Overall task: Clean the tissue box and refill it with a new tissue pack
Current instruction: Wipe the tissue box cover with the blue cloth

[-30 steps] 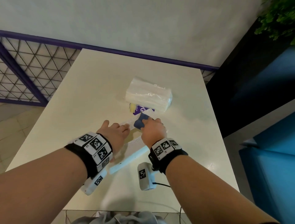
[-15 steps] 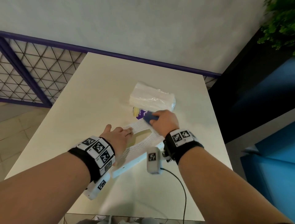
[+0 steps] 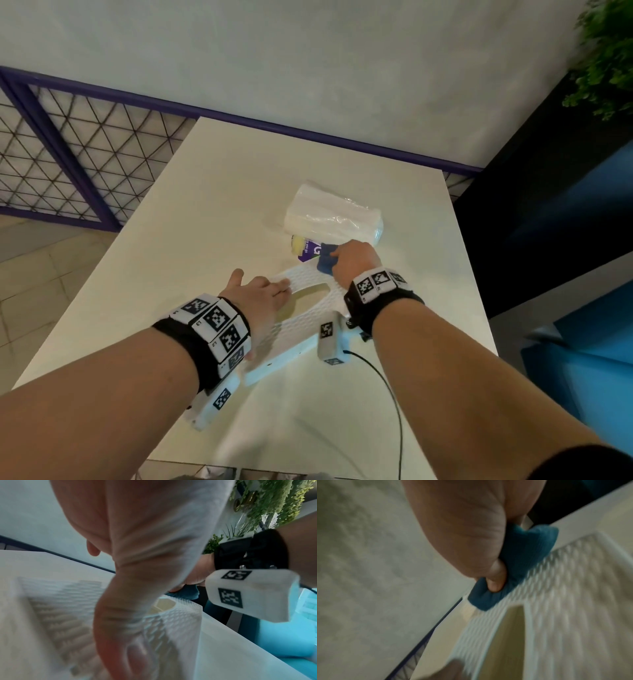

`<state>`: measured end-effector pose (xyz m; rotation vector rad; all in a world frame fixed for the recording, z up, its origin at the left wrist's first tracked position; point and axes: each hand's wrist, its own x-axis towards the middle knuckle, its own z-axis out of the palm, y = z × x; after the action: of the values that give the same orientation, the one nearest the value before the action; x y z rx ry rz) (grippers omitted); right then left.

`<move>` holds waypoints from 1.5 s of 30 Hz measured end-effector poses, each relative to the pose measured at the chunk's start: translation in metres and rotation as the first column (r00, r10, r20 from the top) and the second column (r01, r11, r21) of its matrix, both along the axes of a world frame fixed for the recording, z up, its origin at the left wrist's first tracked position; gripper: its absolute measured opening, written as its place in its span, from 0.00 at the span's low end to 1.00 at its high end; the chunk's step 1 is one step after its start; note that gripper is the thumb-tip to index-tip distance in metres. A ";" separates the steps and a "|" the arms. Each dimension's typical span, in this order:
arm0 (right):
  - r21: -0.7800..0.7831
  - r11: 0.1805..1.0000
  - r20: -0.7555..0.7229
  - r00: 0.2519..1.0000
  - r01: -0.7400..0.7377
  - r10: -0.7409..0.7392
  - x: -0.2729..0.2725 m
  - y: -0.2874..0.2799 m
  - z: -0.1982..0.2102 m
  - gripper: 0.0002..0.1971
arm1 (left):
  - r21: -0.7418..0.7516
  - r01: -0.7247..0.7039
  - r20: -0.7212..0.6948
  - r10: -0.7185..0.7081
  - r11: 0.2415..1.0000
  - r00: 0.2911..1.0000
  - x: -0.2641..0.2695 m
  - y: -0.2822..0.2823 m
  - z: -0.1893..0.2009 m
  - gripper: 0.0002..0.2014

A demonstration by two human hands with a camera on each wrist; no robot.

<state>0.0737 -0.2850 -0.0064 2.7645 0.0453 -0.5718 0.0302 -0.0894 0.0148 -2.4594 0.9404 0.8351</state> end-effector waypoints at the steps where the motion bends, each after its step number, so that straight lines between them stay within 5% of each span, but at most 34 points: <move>1: -0.009 1.000 0.007 1.000 -0.016 0.016 -0.002 0.007 0.001 0.12 | -0.004 -0.012 -0.002 0.012 1.000 1.000 -0.001 -0.001 0.000 0.54; 5: 0.078 0.958 0.042 0.961 -0.277 0.275 -0.023 0.040 -0.006 0.13 | -0.030 -0.009 0.034 0.010 1.000 0.999 -0.003 -0.004 0.001 0.46; 8: 0.226 0.973 0.028 0.999 -0.051 0.046 -0.014 0.012 -0.002 0.16 | 0.015 -0.002 -0.001 0.002 1.000 1.000 -0.001 -0.002 0.000 0.57; 11: 0.176 0.973 0.052 0.985 0.151 -0.163 -0.007 -0.004 -0.005 0.17 | 0.018 -0.012 -0.022 0.012 1.000 1.000 -0.001 -0.001 0.000 0.60; 14: 0.160 0.983 0.038 0.995 0.089 -0.096 -0.020 0.030 -0.017 0.17 | -0.016 -0.025 0.007 0.025 1.000 1.000 -0.004 -0.001 -0.001 0.56; 17: 0.338 0.941 0.031 0.999 0.018 -0.030 -0.041 0.048 -0.009 0.17 | -0.056 -0.022 0.053 0.025 0.998 0.998 -0.006 0.001 -0.002 0.56; 22: 0.664 0.722 0.079 0.941 0.196 -0.329 -0.042 0.001 0.035 0.10 | -0.229 -0.080 0.070 0.099 0.970 0.993 -0.010 0.021 0.002 0.61; 26: 0.662 0.696 0.157 0.857 0.279 -0.492 -0.040 -0.030 0.039 0.13 | -0.281 -0.255 0.074 0.286 0.925 0.956 -0.028 0.045 -0.005 0.66; 33: 0.367 0.862 -0.096 0.936 0.350 -0.339 -0.048 0.000 -0.007 0.31 | -0.325 -0.378 0.042 0.413 0.867 0.910 -0.030 0.048 -0.012 0.66; 37: 0.331 0.811 -0.097 0.872 0.482 -0.479 -0.047 0.035 -0.004 0.39 | -0.348 -0.427 0.000 0.456 0.835 0.890 -0.027 0.049 -0.013 0.75; 41: 0.381 0.876 -0.118 0.956 0.295 -0.270 -0.052 0.085 -0.002 0.39 | -0.347 -0.420 -0.001 0.447 0.839 0.894 -0.025 0.048 -0.013 0.77; 45: 0.456 0.890 -0.081 0.995 -0.020 0.064 -0.067 0.132 -0.008 0.28 | -0.394 -0.427 -0.019 0.458 0.814 0.889 -0.025 0.051 -0.014 0.77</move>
<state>0.0068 -0.1534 -0.0144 3.1747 0.2976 -0.7630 0.0054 -0.0382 0.0012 -3.1098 0.5398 0.7350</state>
